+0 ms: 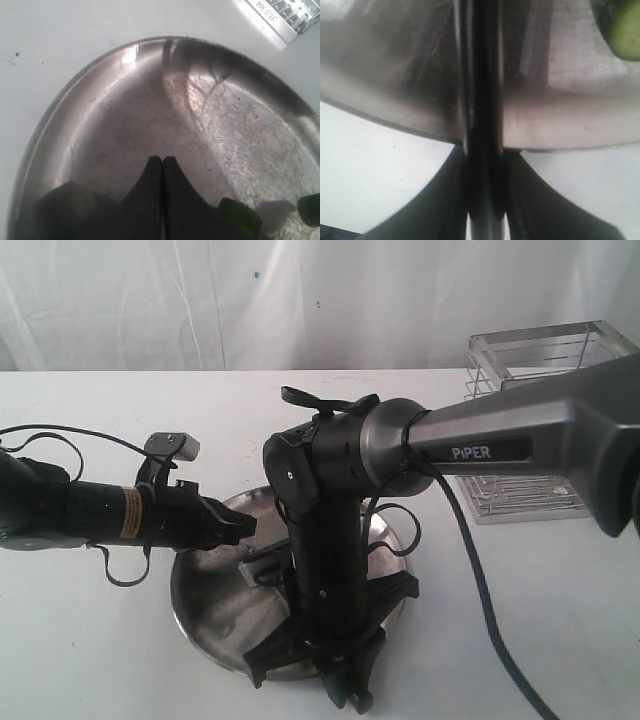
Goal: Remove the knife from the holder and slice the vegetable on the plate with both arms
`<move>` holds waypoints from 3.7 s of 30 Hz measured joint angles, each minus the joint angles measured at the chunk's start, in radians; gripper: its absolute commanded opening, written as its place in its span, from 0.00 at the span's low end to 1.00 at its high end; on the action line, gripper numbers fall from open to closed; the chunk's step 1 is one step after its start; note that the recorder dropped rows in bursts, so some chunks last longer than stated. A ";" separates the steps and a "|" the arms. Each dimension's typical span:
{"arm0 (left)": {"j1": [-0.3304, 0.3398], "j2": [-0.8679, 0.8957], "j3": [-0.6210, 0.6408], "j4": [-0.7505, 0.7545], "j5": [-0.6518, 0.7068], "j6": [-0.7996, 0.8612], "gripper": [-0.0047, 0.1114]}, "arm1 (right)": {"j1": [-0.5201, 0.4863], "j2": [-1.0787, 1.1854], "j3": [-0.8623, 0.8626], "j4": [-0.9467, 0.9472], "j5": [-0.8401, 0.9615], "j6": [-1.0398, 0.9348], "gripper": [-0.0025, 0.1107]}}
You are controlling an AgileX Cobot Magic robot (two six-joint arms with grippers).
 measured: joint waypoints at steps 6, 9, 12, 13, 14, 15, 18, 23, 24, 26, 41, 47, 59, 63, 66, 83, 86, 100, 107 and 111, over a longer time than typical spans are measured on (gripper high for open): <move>-0.070 -0.006 0.000 0.021 0.085 0.015 0.04 | 0.000 0.000 0.000 0.000 0.000 0.000 0.02; -0.079 -0.012 0.000 0.023 0.113 0.011 0.04 | 0.000 0.000 0.000 0.000 0.000 0.000 0.02; -0.081 -0.015 -0.004 0.049 0.129 -0.033 0.04 | 0.000 0.000 0.000 0.000 0.000 0.000 0.02; -0.081 -0.017 -0.004 0.055 0.133 -0.047 0.04 | 0.000 0.000 0.000 0.000 0.000 0.000 0.02; -0.086 -0.017 -0.006 0.068 0.141 -0.064 0.04 | 0.000 0.000 0.000 0.000 0.000 0.000 0.02; -0.088 -0.019 -0.006 0.078 0.149 -0.078 0.04 | 0.000 0.000 0.000 0.000 -0.002 0.000 0.02; -0.089 -0.023 -0.006 0.098 0.160 -0.114 0.04 | 0.000 0.000 0.000 0.000 -0.003 0.000 0.02; -0.093 -0.025 -0.006 0.101 0.174 -0.136 0.04 | 0.000 0.000 0.000 0.000 -0.003 0.002 0.02; -0.093 -0.027 -0.006 0.098 0.177 -0.136 0.04 | 0.000 0.000 0.000 0.000 -0.003 0.002 0.02; -0.095 -0.027 -0.006 0.087 0.181 -0.131 0.04 | 0.000 0.000 0.000 0.000 -0.001 0.004 0.02; -0.098 -0.037 0.002 0.063 0.177 -0.106 0.04 | 0.000 0.000 0.000 0.000 0.000 0.006 0.02; -0.102 -0.015 -0.007 0.142 0.127 -0.230 0.04 | 0.000 0.000 0.000 0.000 0.017 -0.005 0.02; -0.136 -0.003 -0.015 0.153 0.161 -0.306 0.04 | -0.028 0.000 0.000 0.001 0.057 -0.068 0.02; -0.138 -0.007 -0.015 0.143 0.165 -0.309 0.04 | -0.030 0.000 0.000 0.046 0.060 -0.087 0.02; -0.138 -0.016 -0.015 0.139 0.168 -0.309 0.04 | -0.032 0.002 -0.007 0.057 0.070 -0.089 0.02; -0.033 -0.060 0.009 0.114 0.095 -0.321 0.04 | -0.060 0.028 -0.058 0.134 0.022 -0.088 0.02; -0.010 -0.069 0.009 0.081 0.018 -0.321 0.04 | -0.060 0.028 -0.058 0.134 0.016 -0.086 0.02; 0.012 -0.053 0.009 0.090 0.061 -0.321 0.04 | -0.060 0.028 -0.058 0.129 0.009 -0.082 0.02; 0.012 -0.025 0.011 0.042 0.059 -0.302 0.04 | -0.060 0.028 -0.058 0.118 0.007 -0.069 0.02; 0.012 -0.025 0.011 0.023 0.036 -0.298 0.04 | -0.060 0.028 -0.058 0.118 0.006 -0.052 0.02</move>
